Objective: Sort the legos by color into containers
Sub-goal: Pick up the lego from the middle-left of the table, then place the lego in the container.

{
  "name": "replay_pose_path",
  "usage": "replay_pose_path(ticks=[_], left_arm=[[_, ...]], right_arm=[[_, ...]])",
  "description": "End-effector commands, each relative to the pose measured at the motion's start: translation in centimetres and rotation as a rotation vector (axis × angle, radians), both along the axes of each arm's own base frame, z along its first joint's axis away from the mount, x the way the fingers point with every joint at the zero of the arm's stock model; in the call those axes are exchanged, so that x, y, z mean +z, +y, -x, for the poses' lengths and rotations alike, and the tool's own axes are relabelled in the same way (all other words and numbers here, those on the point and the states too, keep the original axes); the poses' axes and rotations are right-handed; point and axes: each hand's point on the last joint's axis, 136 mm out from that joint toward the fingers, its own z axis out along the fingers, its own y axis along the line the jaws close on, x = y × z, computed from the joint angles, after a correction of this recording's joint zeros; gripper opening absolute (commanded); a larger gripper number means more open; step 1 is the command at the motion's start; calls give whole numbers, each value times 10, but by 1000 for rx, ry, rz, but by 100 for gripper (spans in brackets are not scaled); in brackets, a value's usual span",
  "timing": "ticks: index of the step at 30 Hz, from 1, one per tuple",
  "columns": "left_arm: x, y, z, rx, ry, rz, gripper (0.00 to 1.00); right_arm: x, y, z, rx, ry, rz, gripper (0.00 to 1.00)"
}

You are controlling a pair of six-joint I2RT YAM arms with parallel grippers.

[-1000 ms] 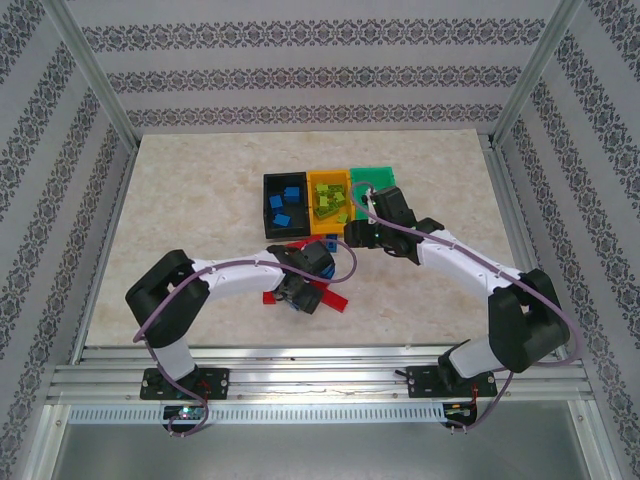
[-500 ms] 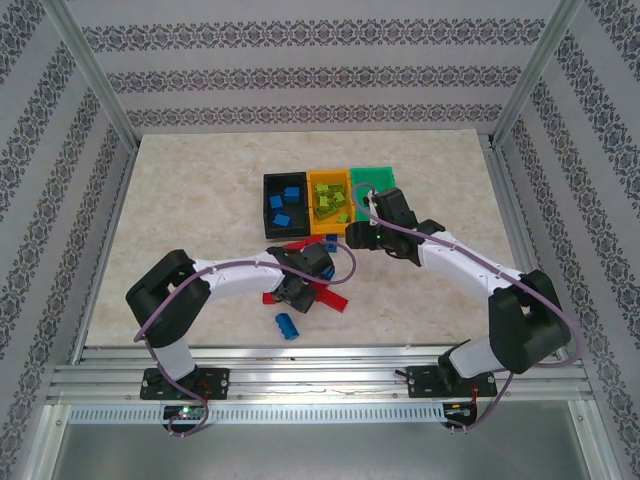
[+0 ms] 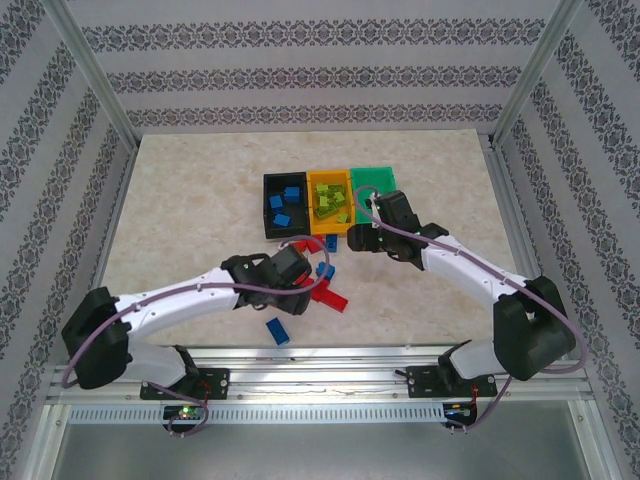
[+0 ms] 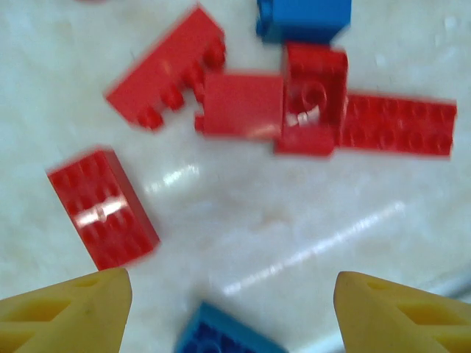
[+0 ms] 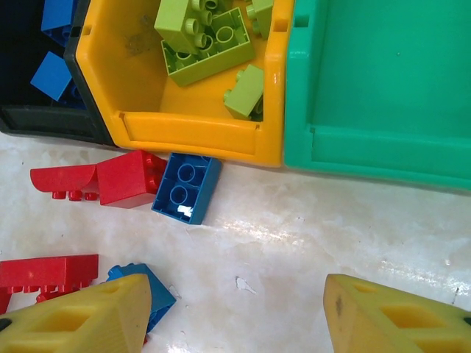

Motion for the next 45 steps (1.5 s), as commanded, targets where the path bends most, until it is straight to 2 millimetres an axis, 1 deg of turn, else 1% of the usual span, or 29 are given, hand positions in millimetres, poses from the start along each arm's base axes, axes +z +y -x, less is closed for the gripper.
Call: replay_pose_path(ticks=[1, 4, 6, 9, 13, 16, 19, 22, 23, 26, 28, 30, 33, 36, 38, 40, 42, 45], left_arm=[[-22, 29, 49, 135, 167, -77, 73], [-31, 33, 70, 216, 218, -73, 73], [-34, 36, 76, 280, 224, -83, 74], [-38, 32, 77, 361, 221, -50, 74], [-48, 18, 74, 442, 237, 8, 75], [-57, 17, 73, 487, 248, 2, 75], [-65, 14, 70, 514, 256, 9, 72], [-71, 10, 63, 520, 265, 12, 65], [-71, 9, 61, 516, 263, 10, 59], [-70, 7, 53, 505, 253, 8, 48], [-69, 5, 49, 490, 251, 10, 36], [-66, 3, 45, 475, 250, 12, 29], [-52, 0, 33, 444, 219, 26, 27], [-25, -1, 12, 411, 150, 50, 27], [-4, 3, -8, 400, 98, 73, 27], [8, 12, -27, 399, 81, 94, 27], [21, 22, -52, 410, 77, 132, 27], [43, 37, -97, 413, 27, 152, 28]], right_arm=[[1, -5, 0, -25, -4, -14, 64], [-2, -1, 1, -21, 3, -26, 64], [-4, 1, 1, -16, 6, -30, 64], [-6, 3, 3, -9, 10, -30, 64], [-8, 1, 5, -1, 10, -22, 64], [-7, -3, 7, 1, 2, -16, 64], [-9, -8, 9, -7, 2, -15, 64], [-13, -12, 10, -8, 13, -20, 64], [-14, -13, 10, -7, 14, -20, 64], [-17, -17, 10, -10, 20, -18, 64], [-19, -20, 9, -14, 23, -17, 64], [-19, -21, 7, -17, 23, -20, 64], [-18, -22, 4, -20, 23, -28, 64], [-17, -22, 2, -19, 26, -36, 64], [-17, -20, 0, -16, 29, -40, 64], [-16, -18, -1, -12, 31, -49, 64], [-15, -14, -1, -3, 43, -67, 64], [-14, -7, 0, 10, 57, -91, 64]])
